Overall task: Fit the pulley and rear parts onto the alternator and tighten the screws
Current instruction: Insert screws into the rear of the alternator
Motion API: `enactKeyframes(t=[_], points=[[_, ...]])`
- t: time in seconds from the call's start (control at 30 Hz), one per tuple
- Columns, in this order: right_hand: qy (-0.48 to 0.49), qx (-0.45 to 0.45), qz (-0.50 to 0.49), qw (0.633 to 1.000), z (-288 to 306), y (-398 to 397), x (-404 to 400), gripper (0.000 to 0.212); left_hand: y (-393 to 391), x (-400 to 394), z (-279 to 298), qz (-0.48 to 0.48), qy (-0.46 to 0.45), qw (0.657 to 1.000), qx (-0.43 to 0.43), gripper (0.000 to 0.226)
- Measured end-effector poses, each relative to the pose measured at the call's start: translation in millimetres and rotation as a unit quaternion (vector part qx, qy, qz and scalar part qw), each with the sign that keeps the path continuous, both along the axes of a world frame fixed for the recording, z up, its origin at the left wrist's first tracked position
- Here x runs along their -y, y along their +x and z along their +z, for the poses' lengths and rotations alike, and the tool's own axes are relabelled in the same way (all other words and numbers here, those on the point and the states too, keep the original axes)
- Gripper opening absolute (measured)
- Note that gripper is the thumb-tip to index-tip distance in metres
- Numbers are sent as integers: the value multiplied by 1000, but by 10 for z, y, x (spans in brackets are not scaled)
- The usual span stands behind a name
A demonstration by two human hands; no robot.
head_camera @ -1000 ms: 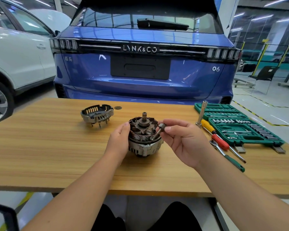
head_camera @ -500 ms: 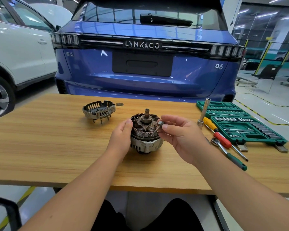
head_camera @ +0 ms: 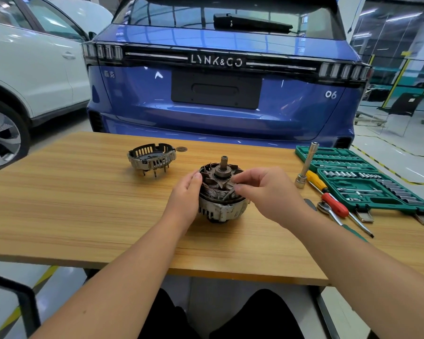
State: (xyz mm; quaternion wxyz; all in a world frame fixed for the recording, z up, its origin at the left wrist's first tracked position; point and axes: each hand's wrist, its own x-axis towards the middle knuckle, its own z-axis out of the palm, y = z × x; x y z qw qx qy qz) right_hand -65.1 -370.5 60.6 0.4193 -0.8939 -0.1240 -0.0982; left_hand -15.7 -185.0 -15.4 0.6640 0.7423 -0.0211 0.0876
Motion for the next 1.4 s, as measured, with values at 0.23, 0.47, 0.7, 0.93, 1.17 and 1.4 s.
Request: enactKeyframes(t=[0.23,0.47,0.7,0.93,1.17,1.4], points=[[-135,59,49,988,159,-46,-31,20,-7,-1,3,3,12,1000,6,48],[-213,56,68,973,258,-70,-35,24,-26,1,10,4,17,1000,-2,49],[-223,92,71,968,194,-65,-36,24,-16,0,-3,7,20,1000,4,48],[-258,99,82,958,46,-44,-109,22,-11,-7,-14,4,22,1000,8,47],[-257,181,80,946,-187,-129,-97,20,-22,3,-16,18,49,998,20,48],[-131,171,12,976,-229,-87,-52,22,-21,3,-22,12,39,999,17,48]])
